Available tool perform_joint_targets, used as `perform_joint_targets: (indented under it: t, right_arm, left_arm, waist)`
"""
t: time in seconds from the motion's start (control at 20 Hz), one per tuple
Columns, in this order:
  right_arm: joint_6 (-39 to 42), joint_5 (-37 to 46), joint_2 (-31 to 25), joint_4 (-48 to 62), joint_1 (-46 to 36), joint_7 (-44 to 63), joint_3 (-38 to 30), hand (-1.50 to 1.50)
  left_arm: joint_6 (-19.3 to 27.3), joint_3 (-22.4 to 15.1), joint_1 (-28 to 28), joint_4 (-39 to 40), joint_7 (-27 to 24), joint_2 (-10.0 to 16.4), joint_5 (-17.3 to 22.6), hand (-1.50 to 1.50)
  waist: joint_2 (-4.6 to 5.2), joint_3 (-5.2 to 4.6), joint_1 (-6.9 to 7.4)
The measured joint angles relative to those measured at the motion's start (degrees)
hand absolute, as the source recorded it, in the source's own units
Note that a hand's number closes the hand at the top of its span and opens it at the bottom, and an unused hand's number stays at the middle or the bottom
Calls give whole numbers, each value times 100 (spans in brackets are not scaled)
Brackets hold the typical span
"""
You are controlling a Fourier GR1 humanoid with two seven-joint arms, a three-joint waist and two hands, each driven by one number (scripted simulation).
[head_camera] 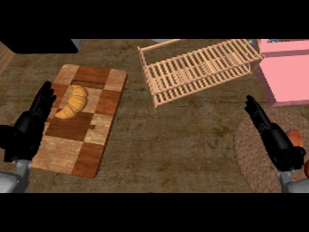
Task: Pick the sweet potato from the placemat and place it in the tiered shelf
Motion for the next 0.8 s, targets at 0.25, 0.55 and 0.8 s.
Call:
perform_joint_targets:
  t: [0.25, 0.55, 0.8]
  right_arm:
    - [488, -755, -290, -41, -389, 286, -760, 150]
    - [187, -1703, -426, 247, -491, 737, -2028, -150]
    - [1287, -2475, -955, 115, -197, 776, -2725, -150]
  left_arm:
    - [196, 239, 112, -273, 32, -53, -16, 0]
    - [422, 352, 124, -550, 258, -276, 113, 0]
    - [577, 294, 161, -733, 425, -462, -45, 0]
  waist:
    - [20, -134, -62]
    - [26, -176, -162]
    - [27, -185, -177]
